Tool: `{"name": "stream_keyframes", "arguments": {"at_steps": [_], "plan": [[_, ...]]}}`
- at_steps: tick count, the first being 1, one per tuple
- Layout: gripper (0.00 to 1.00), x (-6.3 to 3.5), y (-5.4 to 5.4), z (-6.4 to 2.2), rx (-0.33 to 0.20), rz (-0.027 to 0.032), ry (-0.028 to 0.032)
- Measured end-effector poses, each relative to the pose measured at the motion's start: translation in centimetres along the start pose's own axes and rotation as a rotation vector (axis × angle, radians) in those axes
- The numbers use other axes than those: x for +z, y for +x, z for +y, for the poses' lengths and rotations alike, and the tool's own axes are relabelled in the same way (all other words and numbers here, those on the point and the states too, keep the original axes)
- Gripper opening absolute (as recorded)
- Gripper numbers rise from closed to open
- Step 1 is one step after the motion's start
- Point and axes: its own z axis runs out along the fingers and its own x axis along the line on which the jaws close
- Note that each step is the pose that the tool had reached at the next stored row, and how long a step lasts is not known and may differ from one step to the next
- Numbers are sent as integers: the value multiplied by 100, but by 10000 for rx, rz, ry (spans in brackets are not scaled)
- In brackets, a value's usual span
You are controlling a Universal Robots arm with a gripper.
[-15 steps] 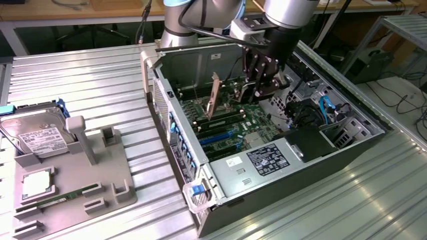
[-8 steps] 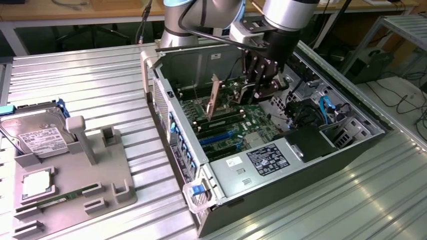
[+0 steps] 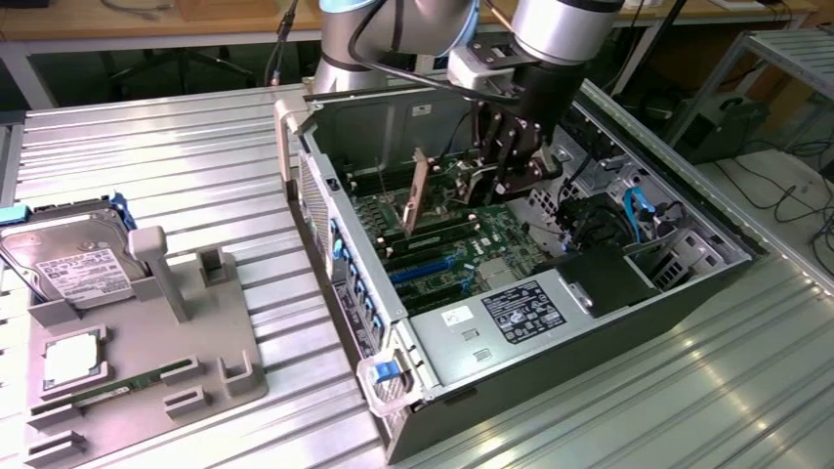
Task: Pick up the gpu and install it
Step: 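Insert the gpu into the slot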
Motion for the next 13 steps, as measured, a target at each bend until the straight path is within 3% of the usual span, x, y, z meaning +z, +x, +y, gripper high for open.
{"name": "stream_keyframes", "arguments": {"at_steps": [4,6,10,11,13], "plan": [[28,20,1,2,1,3,-1],[28,41,2,6,8,36,-1],[28,120,58,16,7,41,0],[28,135,58,15,8,126,-1],[28,195,54,16,7,127,0]]}}
